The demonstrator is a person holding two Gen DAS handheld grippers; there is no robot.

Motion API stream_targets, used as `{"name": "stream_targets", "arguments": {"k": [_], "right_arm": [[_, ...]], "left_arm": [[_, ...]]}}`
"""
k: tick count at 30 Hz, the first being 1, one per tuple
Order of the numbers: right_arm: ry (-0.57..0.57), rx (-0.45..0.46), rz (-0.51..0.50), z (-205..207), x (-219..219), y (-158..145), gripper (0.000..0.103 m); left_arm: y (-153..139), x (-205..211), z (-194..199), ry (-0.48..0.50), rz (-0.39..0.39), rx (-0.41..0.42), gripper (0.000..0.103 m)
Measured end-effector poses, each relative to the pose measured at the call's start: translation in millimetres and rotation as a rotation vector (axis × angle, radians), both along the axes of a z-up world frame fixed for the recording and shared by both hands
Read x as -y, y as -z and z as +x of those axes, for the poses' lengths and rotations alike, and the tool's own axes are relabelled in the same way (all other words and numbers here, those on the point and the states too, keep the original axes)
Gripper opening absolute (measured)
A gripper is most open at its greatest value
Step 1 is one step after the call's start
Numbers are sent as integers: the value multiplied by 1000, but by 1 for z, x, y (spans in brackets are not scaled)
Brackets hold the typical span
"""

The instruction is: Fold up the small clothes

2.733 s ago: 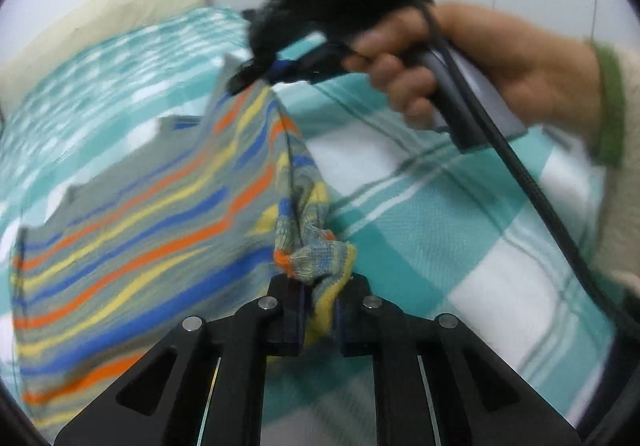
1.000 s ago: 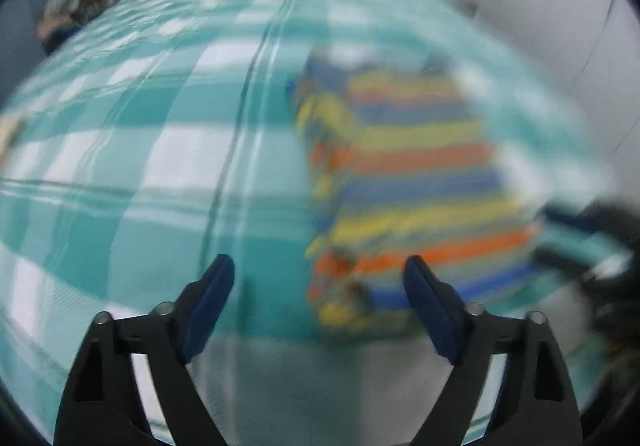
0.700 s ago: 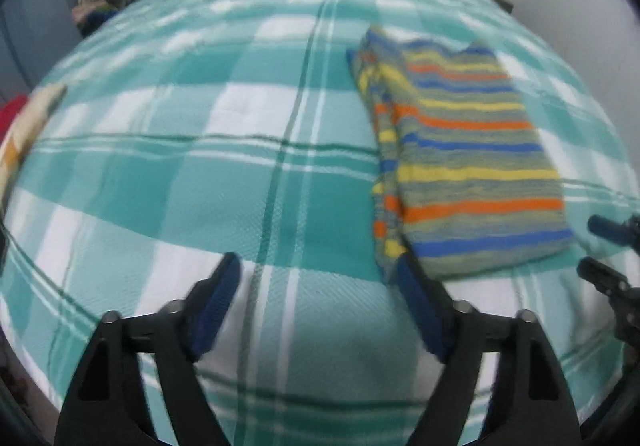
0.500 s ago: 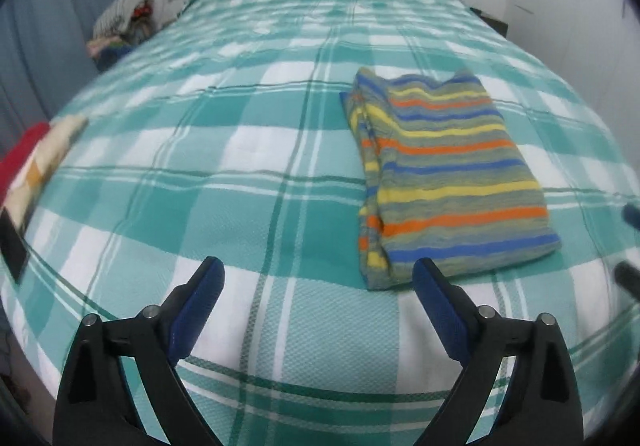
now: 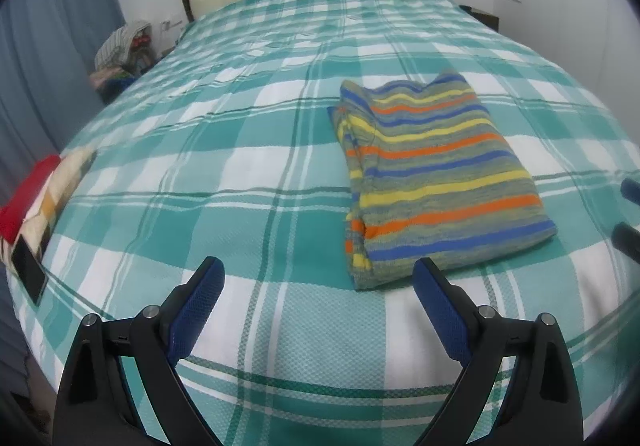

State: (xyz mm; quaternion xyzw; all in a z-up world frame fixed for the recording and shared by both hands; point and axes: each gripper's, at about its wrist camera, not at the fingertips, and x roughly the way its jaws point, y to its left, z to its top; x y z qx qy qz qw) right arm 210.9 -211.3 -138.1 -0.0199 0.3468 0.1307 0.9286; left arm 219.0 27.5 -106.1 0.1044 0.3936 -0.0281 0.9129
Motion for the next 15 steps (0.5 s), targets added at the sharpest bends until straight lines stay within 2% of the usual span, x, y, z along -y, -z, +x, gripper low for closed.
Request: {"name": "stream_targets", "arguments": {"k": [15], "right_arm": [[-16, 2, -1, 0, -9, -4, 84]], "left_arm": [[2, 5, -1, -16, 48, 27, 96]]}}
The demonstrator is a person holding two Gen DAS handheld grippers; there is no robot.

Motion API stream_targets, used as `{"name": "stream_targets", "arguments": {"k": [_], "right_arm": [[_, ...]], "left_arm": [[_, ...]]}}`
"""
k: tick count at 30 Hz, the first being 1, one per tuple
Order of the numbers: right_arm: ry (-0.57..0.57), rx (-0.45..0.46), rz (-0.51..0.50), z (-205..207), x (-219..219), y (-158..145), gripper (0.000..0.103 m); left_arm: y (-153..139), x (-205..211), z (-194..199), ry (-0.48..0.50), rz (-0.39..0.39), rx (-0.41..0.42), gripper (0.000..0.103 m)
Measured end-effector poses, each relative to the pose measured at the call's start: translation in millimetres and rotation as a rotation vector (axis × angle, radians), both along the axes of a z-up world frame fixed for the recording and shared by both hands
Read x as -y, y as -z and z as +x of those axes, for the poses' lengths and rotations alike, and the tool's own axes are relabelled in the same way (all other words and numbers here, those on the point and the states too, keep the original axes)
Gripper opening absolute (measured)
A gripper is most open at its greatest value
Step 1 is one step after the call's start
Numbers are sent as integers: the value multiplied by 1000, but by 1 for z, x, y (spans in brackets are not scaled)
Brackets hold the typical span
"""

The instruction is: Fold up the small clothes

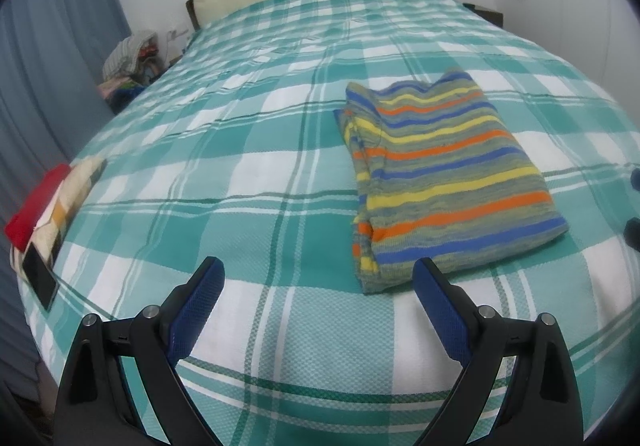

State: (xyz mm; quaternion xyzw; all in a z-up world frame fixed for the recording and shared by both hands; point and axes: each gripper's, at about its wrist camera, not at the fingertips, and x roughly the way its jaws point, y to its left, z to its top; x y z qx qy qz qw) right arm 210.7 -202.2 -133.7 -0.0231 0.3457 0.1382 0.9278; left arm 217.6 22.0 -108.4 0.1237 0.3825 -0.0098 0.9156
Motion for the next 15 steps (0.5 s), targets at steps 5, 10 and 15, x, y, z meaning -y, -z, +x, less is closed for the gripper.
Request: {"name": "stream_targets", "arguments": {"k": [5, 10, 15], "right_arm": [[3, -3, 8, 0, 1, 0, 84], [7, 0, 11, 0, 2, 0, 84], [9, 2, 11, 0, 2, 0, 84]], "left_arm": [[0, 0, 0, -3, 7, -1, 96], [1, -1, 0, -9, 10, -6, 96], [2, -2, 1, -9, 10, -9, 96]]}}
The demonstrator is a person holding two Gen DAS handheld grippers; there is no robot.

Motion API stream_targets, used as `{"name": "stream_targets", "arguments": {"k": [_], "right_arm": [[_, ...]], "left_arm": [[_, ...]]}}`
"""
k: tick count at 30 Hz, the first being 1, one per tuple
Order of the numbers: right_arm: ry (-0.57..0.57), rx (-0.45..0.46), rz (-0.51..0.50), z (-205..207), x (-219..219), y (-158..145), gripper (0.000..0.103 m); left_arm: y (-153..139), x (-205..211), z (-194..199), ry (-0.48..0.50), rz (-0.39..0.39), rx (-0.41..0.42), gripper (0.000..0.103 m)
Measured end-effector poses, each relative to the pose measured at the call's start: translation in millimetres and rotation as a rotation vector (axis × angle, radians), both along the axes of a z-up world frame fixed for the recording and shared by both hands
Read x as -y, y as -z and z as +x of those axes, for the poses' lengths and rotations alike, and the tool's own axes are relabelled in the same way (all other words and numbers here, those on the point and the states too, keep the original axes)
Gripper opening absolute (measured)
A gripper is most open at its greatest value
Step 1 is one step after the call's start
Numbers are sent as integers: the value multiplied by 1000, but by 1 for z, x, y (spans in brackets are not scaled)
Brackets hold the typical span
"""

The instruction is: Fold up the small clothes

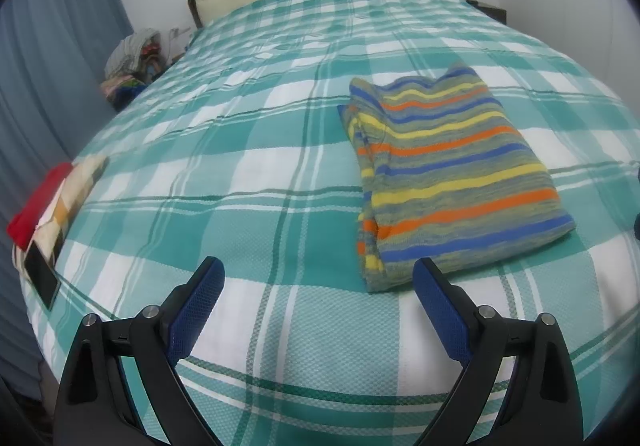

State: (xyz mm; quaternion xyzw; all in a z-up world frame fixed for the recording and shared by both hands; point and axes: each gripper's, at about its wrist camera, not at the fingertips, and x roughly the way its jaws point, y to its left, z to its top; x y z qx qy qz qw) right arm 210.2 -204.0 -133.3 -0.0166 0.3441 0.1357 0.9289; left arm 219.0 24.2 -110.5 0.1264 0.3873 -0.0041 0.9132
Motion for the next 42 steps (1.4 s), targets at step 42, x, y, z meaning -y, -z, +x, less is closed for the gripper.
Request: {"name": "stream_targets", "arguments": {"k": [42], "right_arm": [[47, -409, 687, 202, 65, 83, 85]], "left_arm": [[61, -16, 191, 232, -706, -433, 96]]}}
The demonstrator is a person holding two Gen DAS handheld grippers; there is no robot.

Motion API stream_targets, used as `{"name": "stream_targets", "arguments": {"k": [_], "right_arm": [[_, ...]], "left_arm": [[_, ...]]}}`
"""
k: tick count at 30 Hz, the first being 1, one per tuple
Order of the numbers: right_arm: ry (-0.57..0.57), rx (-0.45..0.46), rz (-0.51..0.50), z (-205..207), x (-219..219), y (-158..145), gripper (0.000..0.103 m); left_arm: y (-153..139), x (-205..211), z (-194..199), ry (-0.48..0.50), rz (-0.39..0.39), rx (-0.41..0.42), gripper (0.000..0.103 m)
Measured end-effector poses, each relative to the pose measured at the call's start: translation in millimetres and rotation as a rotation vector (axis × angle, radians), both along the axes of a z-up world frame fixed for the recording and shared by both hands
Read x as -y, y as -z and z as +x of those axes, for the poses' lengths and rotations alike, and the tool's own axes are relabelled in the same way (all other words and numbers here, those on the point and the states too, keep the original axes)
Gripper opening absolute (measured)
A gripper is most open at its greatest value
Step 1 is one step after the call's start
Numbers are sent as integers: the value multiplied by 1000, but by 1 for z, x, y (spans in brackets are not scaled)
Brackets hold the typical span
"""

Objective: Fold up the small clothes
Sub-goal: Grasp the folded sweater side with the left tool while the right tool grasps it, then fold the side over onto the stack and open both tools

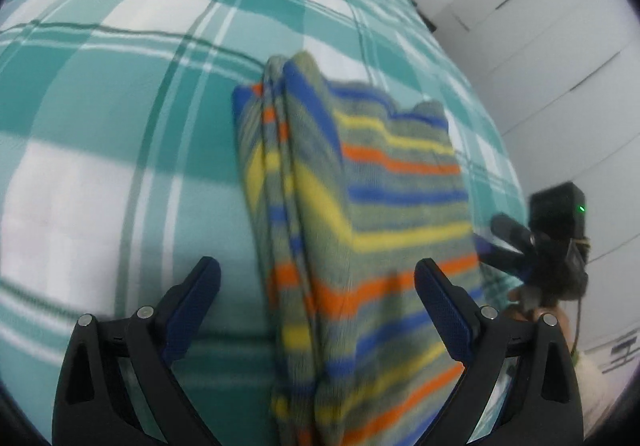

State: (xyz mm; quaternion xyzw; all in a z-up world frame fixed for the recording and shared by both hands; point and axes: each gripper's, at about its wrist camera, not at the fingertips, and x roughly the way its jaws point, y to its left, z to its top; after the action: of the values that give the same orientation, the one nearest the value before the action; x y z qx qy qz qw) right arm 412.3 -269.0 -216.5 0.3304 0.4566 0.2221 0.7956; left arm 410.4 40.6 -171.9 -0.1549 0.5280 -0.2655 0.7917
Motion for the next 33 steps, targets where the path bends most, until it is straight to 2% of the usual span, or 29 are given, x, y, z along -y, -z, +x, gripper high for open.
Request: {"name": "stream_targets", "arguments": {"k": [1, 2, 3, 4, 5, 6, 7, 8, 10, 13, 16, 17, 18, 19, 20, 21, 22, 23, 24, 25, 27, 30, 32, 33], "right_arm": [[1, 11, 34, 11, -3, 2, 84], [-14, 5, 77, 25, -9, 5, 78], [-29, -6, 97, 31, -14, 7, 74], [-51, -21, 106, 38, -23, 9, 69], [-90, -29, 58, 44, -39, 10, 56], [-117, -24, -4, 44, -50, 8, 46], [-141, -6, -120, 42, -64, 3, 31], [-157, 39, -253, 35, -78, -7, 29], [-169, 146, -388, 19, -98, -32, 27], [-184, 255, -396, 0, -110, -67, 27], [-187, 349, -408, -7, -112, -102, 27], [-172, 363, -407, -3, -108, -110, 28], [-154, 358, -399, 5, -102, -111, 30], [-138, 343, -392, 11, -95, -109, 43], [-114, 298, -394, 21, -86, -101, 75], [-77, 256, -446, 27, -77, -91, 92], [-24, 212, -533, 31, -69, -83, 103], [34, 184, -631, 26, -57, -72, 103], [47, 177, -667, 18, -50, -68, 103], [61, 178, -701, 7, -44, -66, 102], [87, 188, -782, -18, -34, -69, 102], [117, 247, -913, -62, -38, -89, 102], [139, 317, -958, -91, -46, -110, 102], [145, 333, -967, -95, -47, -118, 102]], "left_arm": [[1, 1, 4, -6, -9, -5, 95], [3, 3, 6, -16, -9, -4, 82], [4, 5, 6, -15, -3, -3, 48], [6, 9, 9, -1, 12, -10, 28], [9, 13, 8, 8, 13, -25, 18], [7, 10, 9, -5, 16, -15, 17], [1, 11, 6, -14, 26, 3, 17], [-10, 13, 1, -19, 36, 32, 17], [-31, 13, -8, -17, 33, 76, 17], [-68, 13, -22, -7, 43, 170, 17], [-92, 13, -23, -41, 56, 255, 22], [-91, 14, -20, -69, 82, 271, 39], [-86, 9, -15, -104, 122, 276, 77], [-78, 10, -12, -154, 187, 284, 93], [-69, 6, -13, -220, 253, 305, 99], [-64, -1, -16, -263, 286, 314, 98], [-57, -7, -17, -307, 318, 308, 98], [-54, -15, -20, -351, 336, 291, 98], [-54, -17, -21, -371, 336, 291, 99], [-59, -21, -27, -396, 335, 308, 99], [-75, -23, -46, -437, 377, 393, 100], [-94, -12, -69, -423, 439, 484, 102], [-110, 0, -94, -390, 459, 533, 102], [-111, 4, -92, -382, 463, 542, 102]]}}
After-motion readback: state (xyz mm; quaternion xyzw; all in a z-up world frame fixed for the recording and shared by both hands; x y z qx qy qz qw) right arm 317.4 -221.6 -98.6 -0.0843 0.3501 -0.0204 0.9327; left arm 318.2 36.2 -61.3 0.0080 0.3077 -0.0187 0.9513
